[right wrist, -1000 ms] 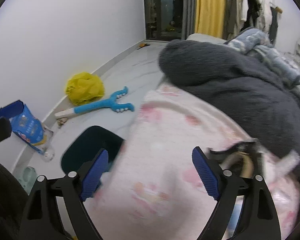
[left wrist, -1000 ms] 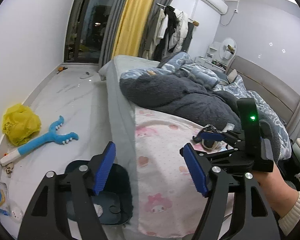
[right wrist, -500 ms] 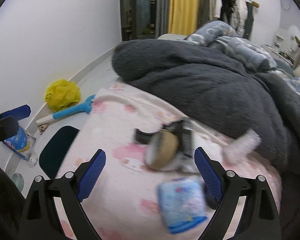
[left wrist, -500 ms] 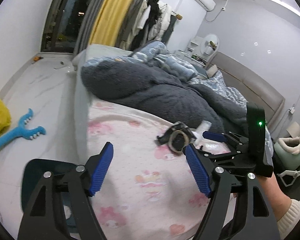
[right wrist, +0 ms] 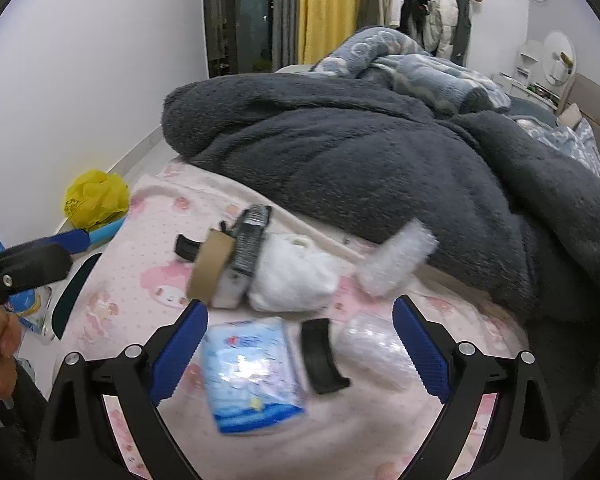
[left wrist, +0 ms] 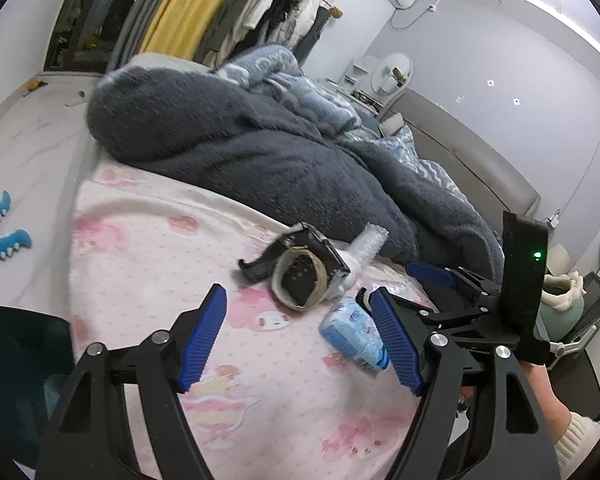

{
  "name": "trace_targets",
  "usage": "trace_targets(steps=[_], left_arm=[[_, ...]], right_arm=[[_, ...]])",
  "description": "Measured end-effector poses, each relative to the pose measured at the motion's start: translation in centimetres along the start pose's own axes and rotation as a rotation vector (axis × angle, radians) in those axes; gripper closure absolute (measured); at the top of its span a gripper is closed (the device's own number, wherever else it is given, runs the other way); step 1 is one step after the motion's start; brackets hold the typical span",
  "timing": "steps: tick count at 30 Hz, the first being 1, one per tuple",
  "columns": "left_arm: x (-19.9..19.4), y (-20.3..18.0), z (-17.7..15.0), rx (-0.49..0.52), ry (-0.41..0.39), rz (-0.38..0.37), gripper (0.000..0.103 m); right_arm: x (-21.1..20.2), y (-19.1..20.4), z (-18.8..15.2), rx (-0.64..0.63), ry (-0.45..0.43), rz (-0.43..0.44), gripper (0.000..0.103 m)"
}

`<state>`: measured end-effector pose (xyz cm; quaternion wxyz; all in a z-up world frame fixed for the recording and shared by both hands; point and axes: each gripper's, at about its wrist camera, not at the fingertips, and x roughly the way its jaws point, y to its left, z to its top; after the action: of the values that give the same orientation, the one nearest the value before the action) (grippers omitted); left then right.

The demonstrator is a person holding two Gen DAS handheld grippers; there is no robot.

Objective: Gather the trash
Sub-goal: 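Close the left tool on the second cardboard tape roll, then grasp the bubble wrap with the right tool while the left tool lifts the tape roll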

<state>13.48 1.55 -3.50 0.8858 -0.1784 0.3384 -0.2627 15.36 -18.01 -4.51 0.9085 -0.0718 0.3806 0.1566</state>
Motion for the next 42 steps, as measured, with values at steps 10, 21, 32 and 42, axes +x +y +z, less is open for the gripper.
trace_targets(steps=[10,21,32,42], left_arm=[[4.9,-0.3,0.1,-0.048,0.064,-0.059,0.027],[8.0,1.0,0.2,-0.124,0.101,-0.057,0.028],[8.5,1.7,0.4,-0.133,0.110,-0.106,0.044],[6.8,0.5,1.2,-0.062,0.060,-0.077,0.055]], right_arm=[[-0.1,-2.9,-1.3,0.058,0.001,0.006,0.007],[0.3,-6.3,-2.6,0.173,0.008,0.037,0.007],[1.0,-8.3,-3.3,0.294,0.017,0.085,0.007],[1.7,-8.3,-3.0,0.362,0.013,0.085,0.007]])
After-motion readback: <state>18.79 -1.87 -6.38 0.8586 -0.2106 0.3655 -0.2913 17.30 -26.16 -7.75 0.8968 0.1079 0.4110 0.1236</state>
